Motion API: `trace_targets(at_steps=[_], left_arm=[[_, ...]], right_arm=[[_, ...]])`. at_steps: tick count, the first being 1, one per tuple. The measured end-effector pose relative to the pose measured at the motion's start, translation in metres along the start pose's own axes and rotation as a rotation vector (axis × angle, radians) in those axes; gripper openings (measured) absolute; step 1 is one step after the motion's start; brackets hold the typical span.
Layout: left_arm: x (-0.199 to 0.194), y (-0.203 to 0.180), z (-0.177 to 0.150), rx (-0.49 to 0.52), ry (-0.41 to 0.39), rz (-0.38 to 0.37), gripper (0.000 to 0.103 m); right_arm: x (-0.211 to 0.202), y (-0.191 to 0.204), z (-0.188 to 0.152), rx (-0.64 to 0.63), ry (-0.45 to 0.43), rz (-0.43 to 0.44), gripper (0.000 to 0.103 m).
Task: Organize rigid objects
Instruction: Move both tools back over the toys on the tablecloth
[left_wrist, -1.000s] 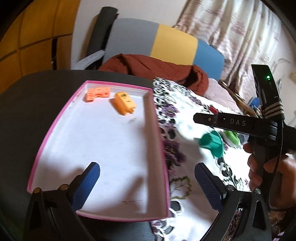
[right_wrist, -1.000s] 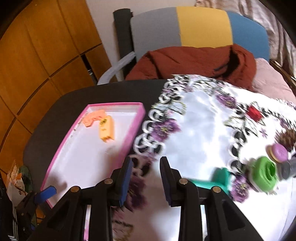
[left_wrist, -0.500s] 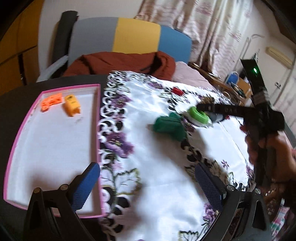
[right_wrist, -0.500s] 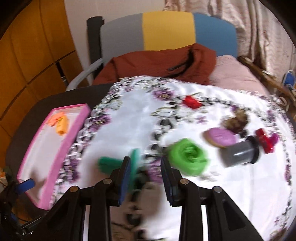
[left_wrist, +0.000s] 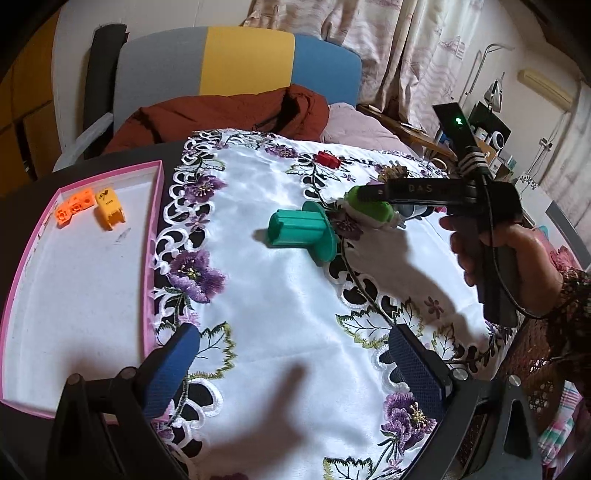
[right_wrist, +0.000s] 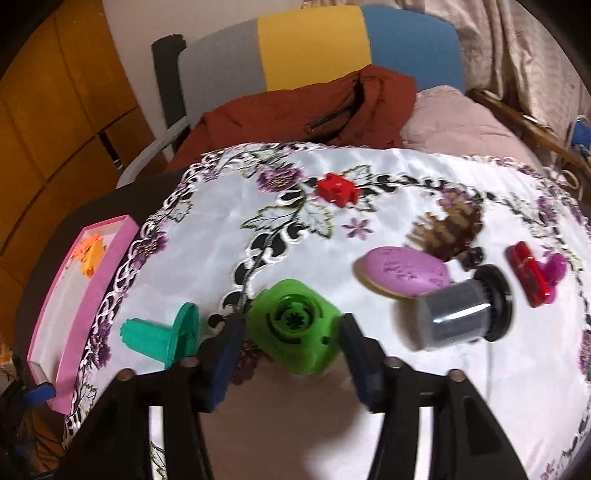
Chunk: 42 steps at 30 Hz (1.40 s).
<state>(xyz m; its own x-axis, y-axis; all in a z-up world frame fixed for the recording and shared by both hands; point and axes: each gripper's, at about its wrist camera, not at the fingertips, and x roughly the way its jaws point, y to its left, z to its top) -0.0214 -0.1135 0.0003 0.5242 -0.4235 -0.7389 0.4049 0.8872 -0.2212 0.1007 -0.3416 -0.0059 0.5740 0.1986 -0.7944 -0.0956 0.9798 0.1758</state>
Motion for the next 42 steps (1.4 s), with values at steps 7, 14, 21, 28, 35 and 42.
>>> trace_targets(at_steps=[7, 14, 21, 28, 35, 42], left_arm=[[0.001, -0.003, -0.002, 0.010, 0.012, 0.008, 0.103], [0.009, -0.013, -0.002, 0.026, 0.032, 0.004, 0.103], [0.015, -0.020, 0.017, 0.058, 0.017, 0.027, 0.103], [0.026, -0.018, 0.039, 0.057, 0.013, 0.053, 0.103], [0.044, -0.018, 0.056, 0.099, 0.026, 0.117, 0.103], [0.068, -0.014, 0.074, 0.101, 0.067, 0.158, 0.103]], right_arm=[[0.020, 0.005, 0.001, -0.082, 0.037, -0.070, 0.068], [0.018, 0.003, 0.000, -0.050, 0.035, -0.062, 0.068], [0.013, -0.002, -0.003, 0.006, 0.073, -0.038, 0.052], [0.036, -0.002, 0.000, 0.018, 0.132, 0.000, 0.056], [0.032, 0.003, -0.004, 0.024, 0.130, 0.028, 0.052], [0.023, -0.013, -0.009, 0.094, 0.161, -0.072, 0.052]])
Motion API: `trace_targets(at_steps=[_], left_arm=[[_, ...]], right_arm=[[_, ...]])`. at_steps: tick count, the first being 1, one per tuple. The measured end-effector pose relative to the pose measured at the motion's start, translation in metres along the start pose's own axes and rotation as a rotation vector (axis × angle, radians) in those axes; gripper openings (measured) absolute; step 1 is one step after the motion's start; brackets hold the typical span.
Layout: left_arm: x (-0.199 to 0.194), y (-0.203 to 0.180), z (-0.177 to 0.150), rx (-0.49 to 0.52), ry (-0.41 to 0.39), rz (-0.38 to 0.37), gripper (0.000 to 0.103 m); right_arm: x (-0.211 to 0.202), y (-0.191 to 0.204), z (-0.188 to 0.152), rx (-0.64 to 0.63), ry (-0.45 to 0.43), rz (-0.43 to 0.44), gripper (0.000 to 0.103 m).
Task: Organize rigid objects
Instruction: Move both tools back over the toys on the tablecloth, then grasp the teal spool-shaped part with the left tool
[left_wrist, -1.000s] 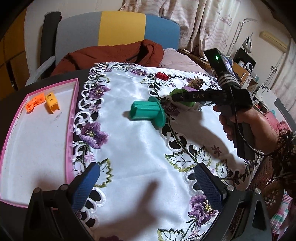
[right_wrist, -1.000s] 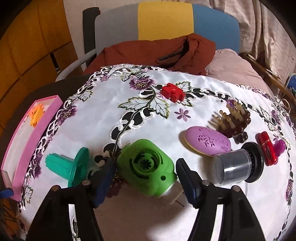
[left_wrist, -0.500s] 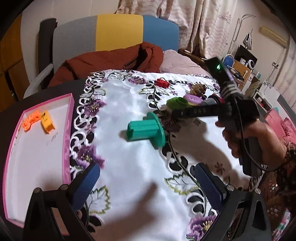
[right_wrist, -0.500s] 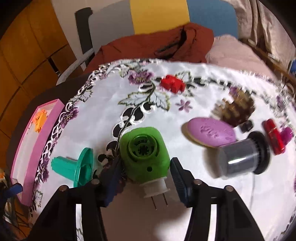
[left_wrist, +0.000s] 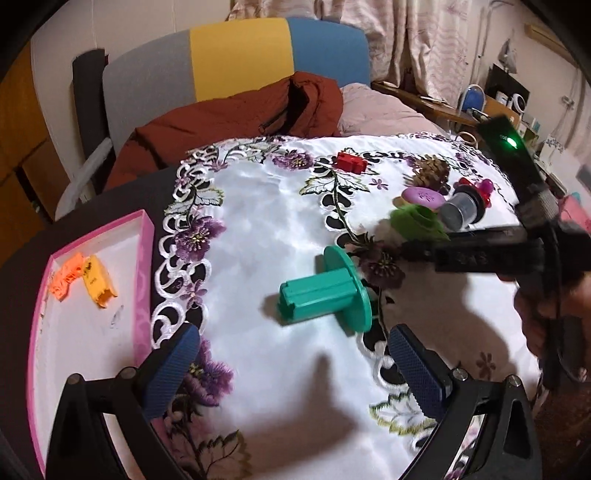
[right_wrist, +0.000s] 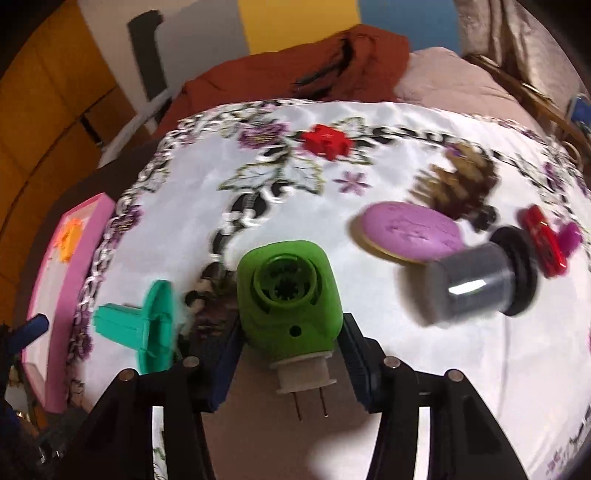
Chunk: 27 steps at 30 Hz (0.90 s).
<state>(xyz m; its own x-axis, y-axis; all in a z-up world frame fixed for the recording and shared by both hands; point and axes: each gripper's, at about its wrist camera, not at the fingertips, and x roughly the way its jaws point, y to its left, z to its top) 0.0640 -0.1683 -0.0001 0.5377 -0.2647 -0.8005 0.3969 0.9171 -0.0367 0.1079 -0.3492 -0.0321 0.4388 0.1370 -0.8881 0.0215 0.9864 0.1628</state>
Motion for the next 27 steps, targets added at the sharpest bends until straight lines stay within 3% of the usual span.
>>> trace_targets(at_steps=[10, 19, 21, 23, 27], left_arm=[[0.035, -0.018, 0.025, -0.088, 0.053, 0.034, 0.103], [0.057, -0.024, 0.025, -0.019, 0.032, 0.116, 0.102], [0.060, -0.018, 0.022, -0.029, 0.029, 0.086, 0.093], [0.064, -0.011, 0.019, -0.061, 0.052, 0.037, 0.070], [0.063, -0.006, 0.014, -0.080, 0.045, 0.038, 0.062]], right_arm=[[0.002, -0.003, -0.001, 0.002, 0.011, -0.014, 0.052], [0.002, -0.003, 0.000, 0.008, 0.013, -0.011, 0.053], [0.002, -0.003, 0.000, 0.007, 0.013, -0.013, 0.053], [0.002, -0.003, -0.001, 0.007, 0.013, -0.013, 0.053], [0.003, -0.003, 0.000, 0.004, 0.013, -0.014, 0.053]])
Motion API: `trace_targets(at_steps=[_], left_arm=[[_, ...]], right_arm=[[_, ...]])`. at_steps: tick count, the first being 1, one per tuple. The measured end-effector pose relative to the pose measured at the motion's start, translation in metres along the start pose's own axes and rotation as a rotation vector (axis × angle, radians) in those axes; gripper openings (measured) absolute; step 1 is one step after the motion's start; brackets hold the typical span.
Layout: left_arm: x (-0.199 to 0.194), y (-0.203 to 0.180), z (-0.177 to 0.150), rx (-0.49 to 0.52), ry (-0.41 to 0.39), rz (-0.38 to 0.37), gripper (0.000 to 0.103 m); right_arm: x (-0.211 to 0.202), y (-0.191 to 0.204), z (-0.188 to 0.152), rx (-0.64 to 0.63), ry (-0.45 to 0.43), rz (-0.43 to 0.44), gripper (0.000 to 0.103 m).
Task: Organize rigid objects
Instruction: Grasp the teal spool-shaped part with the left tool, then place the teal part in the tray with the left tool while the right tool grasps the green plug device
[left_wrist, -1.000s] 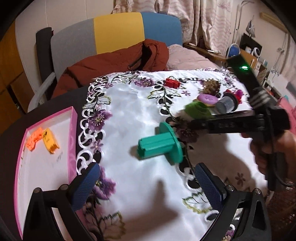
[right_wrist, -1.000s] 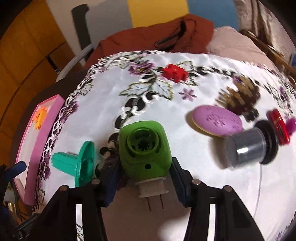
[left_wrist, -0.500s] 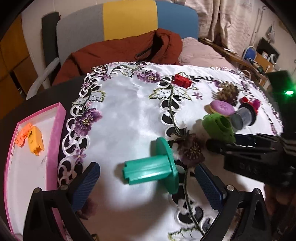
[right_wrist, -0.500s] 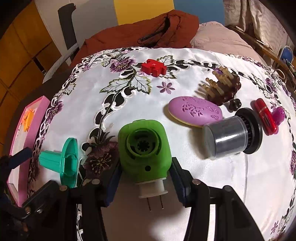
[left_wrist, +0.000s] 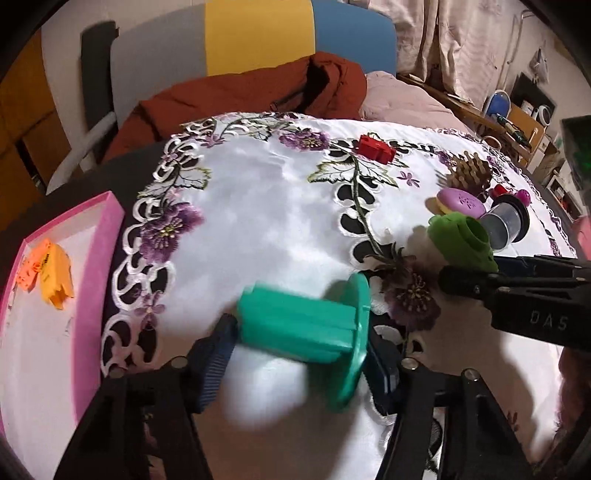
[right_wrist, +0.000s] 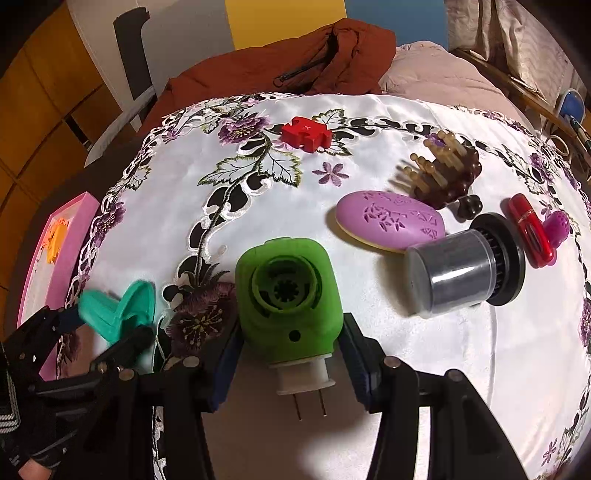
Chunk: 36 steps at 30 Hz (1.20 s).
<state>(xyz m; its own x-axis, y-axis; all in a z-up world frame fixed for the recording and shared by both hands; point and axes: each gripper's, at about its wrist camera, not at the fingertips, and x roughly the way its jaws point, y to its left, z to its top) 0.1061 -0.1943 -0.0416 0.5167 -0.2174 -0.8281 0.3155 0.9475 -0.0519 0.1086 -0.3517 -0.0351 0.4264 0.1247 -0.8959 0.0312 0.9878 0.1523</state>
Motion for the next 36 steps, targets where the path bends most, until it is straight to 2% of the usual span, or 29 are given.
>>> trace_targets(at_steps=[3, 5, 7, 27, 36], left_arm=[[-0.001, 0.004, -0.002, -0.013, -0.002, -0.020, 0.062], [-0.003, 0.005, -0.003, -0.003, -0.006, -0.033, 0.055], [-0.006, 0.006, -0.004, 0.005, -0.011, -0.051, 0.054], [-0.042, 0.025, -0.039, -0.078, -0.088, -0.141, 0.054], [-0.067, 0.045, -0.044, -0.111, -0.108, -0.128, 0.054]], right_arm=[[0.001, 0.001, 0.000, -0.010, 0.000, -0.008, 0.053], [0.002, 0.003, 0.000, -0.024, -0.001, -0.020, 0.052], [0.002, 0.005, 0.000, -0.043, -0.005, -0.033, 0.052], [0.002, 0.005, 0.000, -0.043, -0.013, -0.036, 0.052], [0.002, 0.007, -0.001, -0.055, -0.017, -0.044, 0.052]])
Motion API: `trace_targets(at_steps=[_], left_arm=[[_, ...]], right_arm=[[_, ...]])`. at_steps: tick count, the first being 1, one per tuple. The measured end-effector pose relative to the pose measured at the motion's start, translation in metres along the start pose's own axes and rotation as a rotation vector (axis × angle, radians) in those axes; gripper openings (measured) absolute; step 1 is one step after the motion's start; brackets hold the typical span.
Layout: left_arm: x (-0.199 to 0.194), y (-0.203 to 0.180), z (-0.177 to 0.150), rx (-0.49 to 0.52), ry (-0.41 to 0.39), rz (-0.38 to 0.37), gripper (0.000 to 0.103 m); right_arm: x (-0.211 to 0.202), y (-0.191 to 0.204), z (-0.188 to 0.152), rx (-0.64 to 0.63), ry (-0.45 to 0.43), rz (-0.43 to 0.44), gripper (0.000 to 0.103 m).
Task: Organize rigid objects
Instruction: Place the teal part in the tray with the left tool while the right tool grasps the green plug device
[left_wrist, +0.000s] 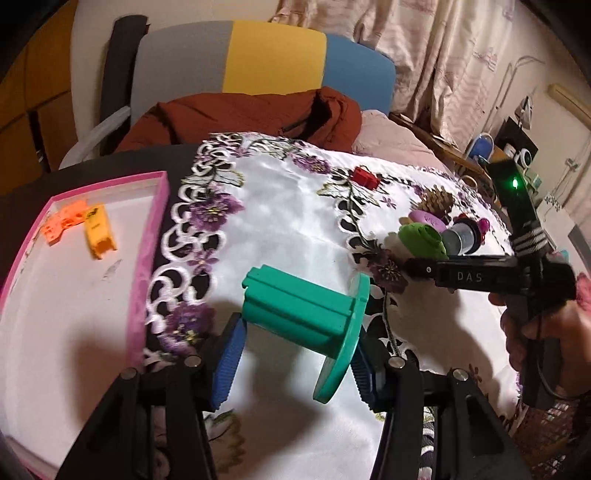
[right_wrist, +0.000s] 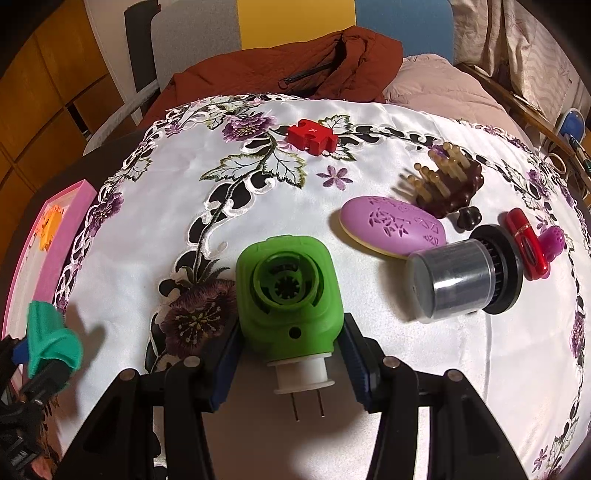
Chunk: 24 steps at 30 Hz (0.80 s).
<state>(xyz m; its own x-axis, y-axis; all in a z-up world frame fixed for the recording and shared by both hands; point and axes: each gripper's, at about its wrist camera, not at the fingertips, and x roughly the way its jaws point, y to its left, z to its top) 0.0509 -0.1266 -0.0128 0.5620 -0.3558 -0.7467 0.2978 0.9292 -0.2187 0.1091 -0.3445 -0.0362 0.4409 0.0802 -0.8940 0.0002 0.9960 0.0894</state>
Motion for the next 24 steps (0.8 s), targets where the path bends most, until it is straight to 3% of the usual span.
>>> trace_targets(at_steps=[6, 17, 24], left_arm=[[-0.018, 0.027, 0.005, -0.043, -0.019, 0.015, 0.054], [-0.037, 0.110, 0.020, -0.187, -0.074, 0.136, 0.054], [-0.032, 0.161, 0.020, -0.241, -0.058, 0.242, 0.055]], right_arm=[[-0.001, 0.000, 0.000, 0.001, -0.007, 0.004, 0.052], [-0.001, 0.000, 0.000, -0.004, -0.015, 0.008, 0.052], [-0.028, 0.001, 0.005, 0.002, -0.156, 0.038, 0.050]])
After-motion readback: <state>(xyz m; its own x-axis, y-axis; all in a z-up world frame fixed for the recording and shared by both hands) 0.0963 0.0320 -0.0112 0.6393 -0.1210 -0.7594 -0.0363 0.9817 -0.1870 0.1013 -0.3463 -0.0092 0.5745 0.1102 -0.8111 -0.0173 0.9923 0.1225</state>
